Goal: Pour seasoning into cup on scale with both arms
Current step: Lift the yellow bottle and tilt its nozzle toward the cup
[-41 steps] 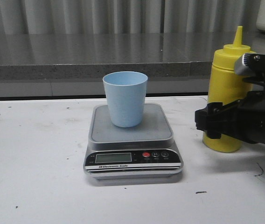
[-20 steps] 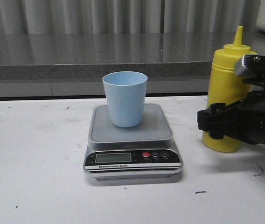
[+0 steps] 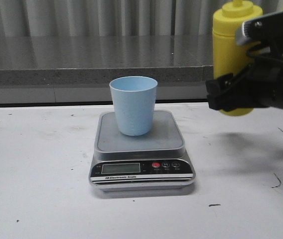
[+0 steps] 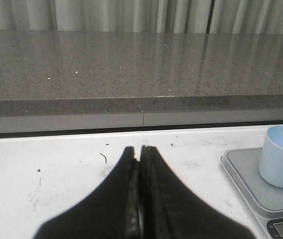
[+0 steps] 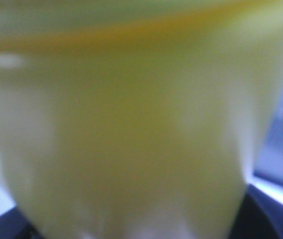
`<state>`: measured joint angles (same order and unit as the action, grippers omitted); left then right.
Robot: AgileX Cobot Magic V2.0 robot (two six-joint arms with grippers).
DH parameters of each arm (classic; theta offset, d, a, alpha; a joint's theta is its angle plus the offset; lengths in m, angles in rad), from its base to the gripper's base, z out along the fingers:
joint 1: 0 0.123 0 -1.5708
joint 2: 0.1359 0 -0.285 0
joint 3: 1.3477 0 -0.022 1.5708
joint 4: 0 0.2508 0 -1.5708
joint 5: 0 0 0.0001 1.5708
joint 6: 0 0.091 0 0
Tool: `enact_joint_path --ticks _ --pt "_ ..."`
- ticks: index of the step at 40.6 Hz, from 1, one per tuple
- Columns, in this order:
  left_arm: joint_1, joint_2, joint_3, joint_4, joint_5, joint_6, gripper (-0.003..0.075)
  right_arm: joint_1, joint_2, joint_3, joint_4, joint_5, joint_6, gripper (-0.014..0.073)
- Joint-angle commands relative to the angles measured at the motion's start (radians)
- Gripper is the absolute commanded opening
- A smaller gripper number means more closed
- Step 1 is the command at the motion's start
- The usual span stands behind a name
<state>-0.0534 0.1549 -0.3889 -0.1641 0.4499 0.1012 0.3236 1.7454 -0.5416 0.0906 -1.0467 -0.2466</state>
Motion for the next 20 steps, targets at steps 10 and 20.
enact_joint_path --ticks 10,20 --pt "0.004 0.011 -0.023 -0.01 -0.085 -0.003 -0.002 -0.001 -0.08 -0.28 -0.007 0.227 -0.487 0.0017" --pt "0.004 0.011 -0.023 -0.01 -0.085 -0.003 -0.002 -0.001 -0.066 -0.417 -0.007 0.282 -1.023 0.0017"
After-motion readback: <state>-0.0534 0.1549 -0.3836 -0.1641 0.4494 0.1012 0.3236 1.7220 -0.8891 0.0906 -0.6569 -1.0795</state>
